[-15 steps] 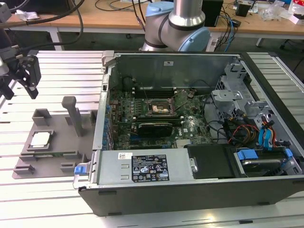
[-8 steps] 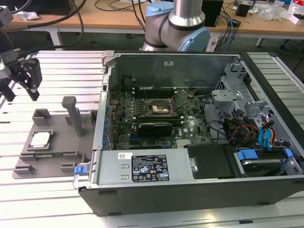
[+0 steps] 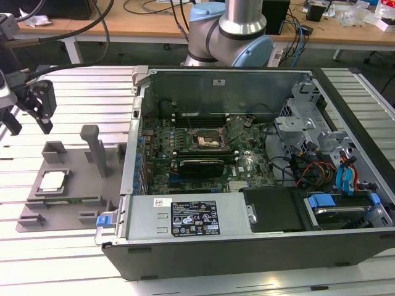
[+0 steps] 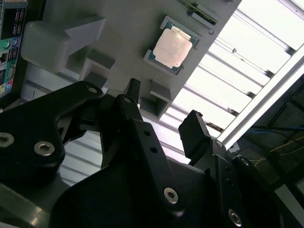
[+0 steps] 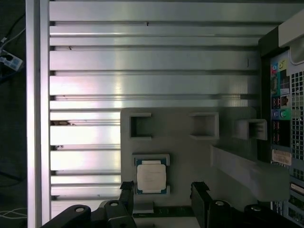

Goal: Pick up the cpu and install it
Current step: 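Pick up the cpu and move it towards the insertion slot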

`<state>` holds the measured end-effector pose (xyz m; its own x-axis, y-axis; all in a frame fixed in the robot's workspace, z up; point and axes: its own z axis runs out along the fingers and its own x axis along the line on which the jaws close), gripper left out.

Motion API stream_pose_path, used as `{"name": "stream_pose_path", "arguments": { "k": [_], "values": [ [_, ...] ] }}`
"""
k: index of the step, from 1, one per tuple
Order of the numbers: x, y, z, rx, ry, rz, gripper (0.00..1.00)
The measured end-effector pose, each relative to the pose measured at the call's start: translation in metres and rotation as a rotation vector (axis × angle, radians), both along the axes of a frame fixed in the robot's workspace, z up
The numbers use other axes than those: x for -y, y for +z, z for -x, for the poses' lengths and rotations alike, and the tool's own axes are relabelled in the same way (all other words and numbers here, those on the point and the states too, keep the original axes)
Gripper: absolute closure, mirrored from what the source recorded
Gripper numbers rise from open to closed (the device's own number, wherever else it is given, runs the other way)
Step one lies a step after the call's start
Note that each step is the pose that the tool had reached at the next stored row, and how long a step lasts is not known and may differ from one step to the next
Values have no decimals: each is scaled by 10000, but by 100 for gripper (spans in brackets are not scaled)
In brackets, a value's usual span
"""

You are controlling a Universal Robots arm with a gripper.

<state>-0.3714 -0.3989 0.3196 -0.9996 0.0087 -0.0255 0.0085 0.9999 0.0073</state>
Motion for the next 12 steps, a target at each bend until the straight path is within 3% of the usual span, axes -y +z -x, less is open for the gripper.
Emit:
{"name": "stream_pose_path", "arguments": {
  "k": [12],
  "values": [
    [0, -92, 0, 0, -1, 0, 40]
  ]
}}
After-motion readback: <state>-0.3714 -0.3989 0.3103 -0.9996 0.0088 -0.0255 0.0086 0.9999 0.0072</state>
